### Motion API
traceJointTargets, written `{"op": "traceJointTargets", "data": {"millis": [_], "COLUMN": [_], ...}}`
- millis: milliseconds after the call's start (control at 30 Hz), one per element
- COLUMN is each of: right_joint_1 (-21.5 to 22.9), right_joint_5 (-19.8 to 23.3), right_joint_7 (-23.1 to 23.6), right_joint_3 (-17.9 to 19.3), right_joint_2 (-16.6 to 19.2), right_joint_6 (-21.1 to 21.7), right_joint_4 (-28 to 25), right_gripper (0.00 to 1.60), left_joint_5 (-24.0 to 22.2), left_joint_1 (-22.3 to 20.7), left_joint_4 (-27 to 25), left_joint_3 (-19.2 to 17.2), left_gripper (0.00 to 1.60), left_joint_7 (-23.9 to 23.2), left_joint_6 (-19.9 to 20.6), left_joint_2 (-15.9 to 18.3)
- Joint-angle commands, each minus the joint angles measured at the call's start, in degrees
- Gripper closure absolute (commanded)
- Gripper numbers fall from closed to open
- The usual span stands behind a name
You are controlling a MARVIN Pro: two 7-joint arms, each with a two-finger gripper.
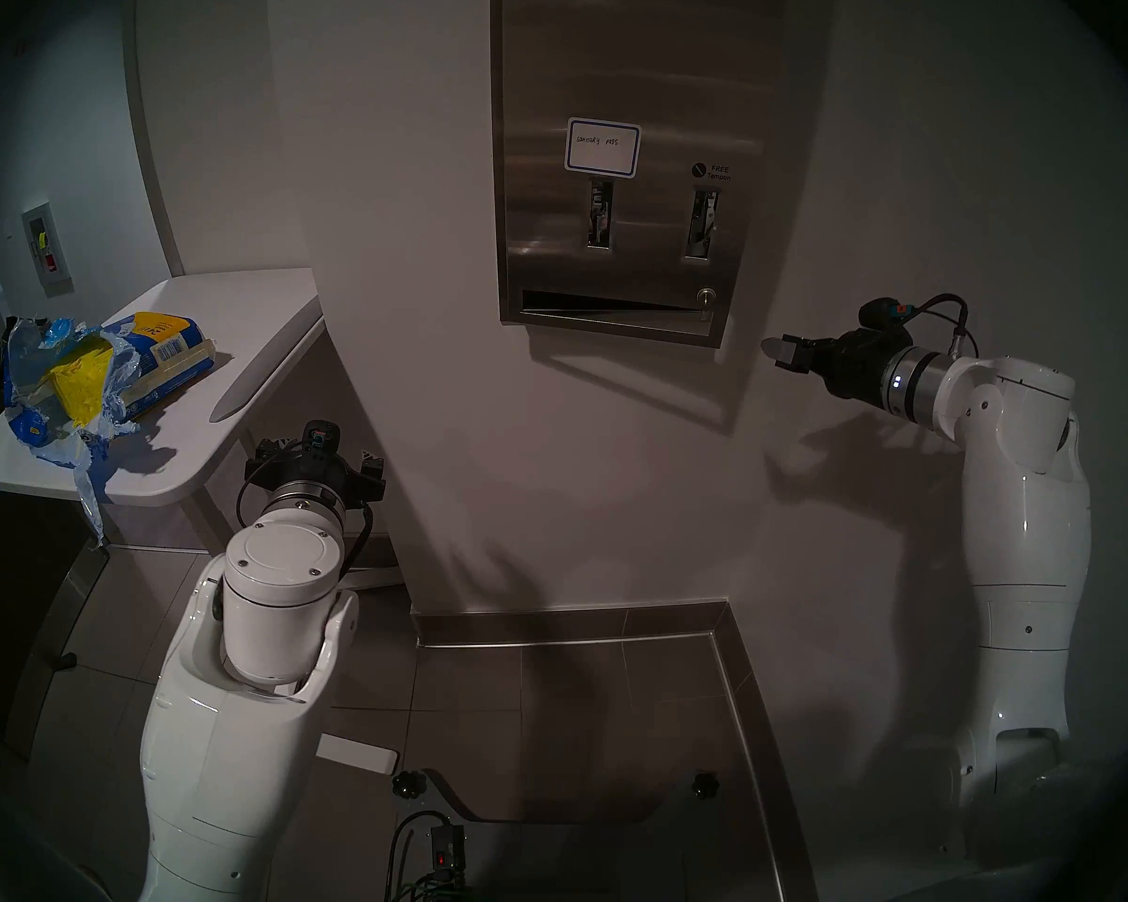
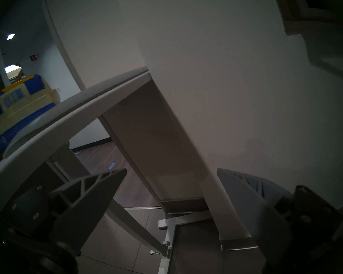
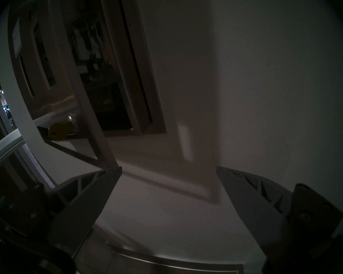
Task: Open the dispenser door, put the pads inside, close the door
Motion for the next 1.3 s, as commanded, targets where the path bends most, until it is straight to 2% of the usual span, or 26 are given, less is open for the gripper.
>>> {"op": "traceJointTargets", "data": {"millis": [0,200,233,267,333,367,400,433,467,500,867,1167,1200,1233,1267], "right_joint_1": [5.94,8.85,10.58,9.06,10.68,11.68,11.28,12.5,11.92,13.45,17.69,21.33,22.85,21.44,22.67], "right_joint_5": [0.13,0.04,-0.1,0.27,0.2,0.25,0.49,0.39,0.7,0.59,1.73,2.5,2.46,2.76,2.68], "right_joint_7": [-0.15,-0.63,-0.69,-0.79,-0.97,-1.05,-1.2,-1.22,-1.4,-1.47,-2.73,-3.62,-3.61,-3.85,-3.8], "right_joint_3": [0.02,-1.17,-1.78,-1.62,-2.45,-2.94,-3.08,-3.55,-3.62,-4.29,-7.46,-10.47,-11.21,-10.82,-11.38], "right_joint_2": [3.44,4.99,4.96,5.57,5.65,5.68,6.02,5.9,6.25,6.21,7.3,7.13,7.01,7.15,7.03], "right_joint_6": [-1.83,-3.0,-2.85,-3.77,-4.01,-4.15,-4.72,-4.61,-5.18,-5.07,-7.86,-10.19,-10.0,-10.9,-10.64], "right_joint_4": [-4.26,-4.85,-4.08,-5.1,-4.59,-4.26,-4.6,-4.13,-4.55,-3.79,-1.56,0.07,1.03,0.15,0.9], "right_gripper": [0.0,0.0,0.0,0.0,0.0,0.07,0.86,1.06,1.57,1.6,1.6,1.6,1.6,1.6,1.6], "left_joint_5": [2.62,3.75,4.02,4.16,4.46,4.65,4.81,4.87,5.03,5.17,6.3,6.58,6.59,6.23,6.1], "left_joint_1": [-0.73,-0.76,-0.77,-0.78,-0.8,-0.82,-0.83,-0.84,-0.85,-0.87,-1.0,-0.86,-0.76,-0.62,-0.53], "left_joint_4": [-0.45,0.59,0.82,0.98,1.3,1.52,1.71,1.81,2.0,2.18,3.86,4.63,4.72,4.68,4.68], "left_joint_3": [0.9,2.01,2.22,2.36,2.62,2.79,2.94,3.02,3.16,3.28,4.27,4.97,5.2,5.41,5.6], "left_gripper": [0.0,0.0,0.0,0.0,0.0,0.0,0.0,0.0,0.0,0.0,0.0,0.0,0.0,0.0,0.0], "left_joint_7": [5.02,8.7,9.46,9.95,10.9,11.54,12.08,12.34,12.86,13.36,17.29,18.75,18.81,18.51,18.36], "left_joint_6": [-4.0,-6.19,-6.72,-7.03,-7.73,-8.19,-8.6,-8.78,-9.2,-9.6,-13.31,-15.11,-15.35,-15.38,-15.5], "left_joint_2": [-2.42,-3.52,-3.78,-3.92,-4.2,-4.38,-4.53,-4.59,-4.72,-4.84,-5.69,-5.88,-5.9,-5.99,-5.97]}}
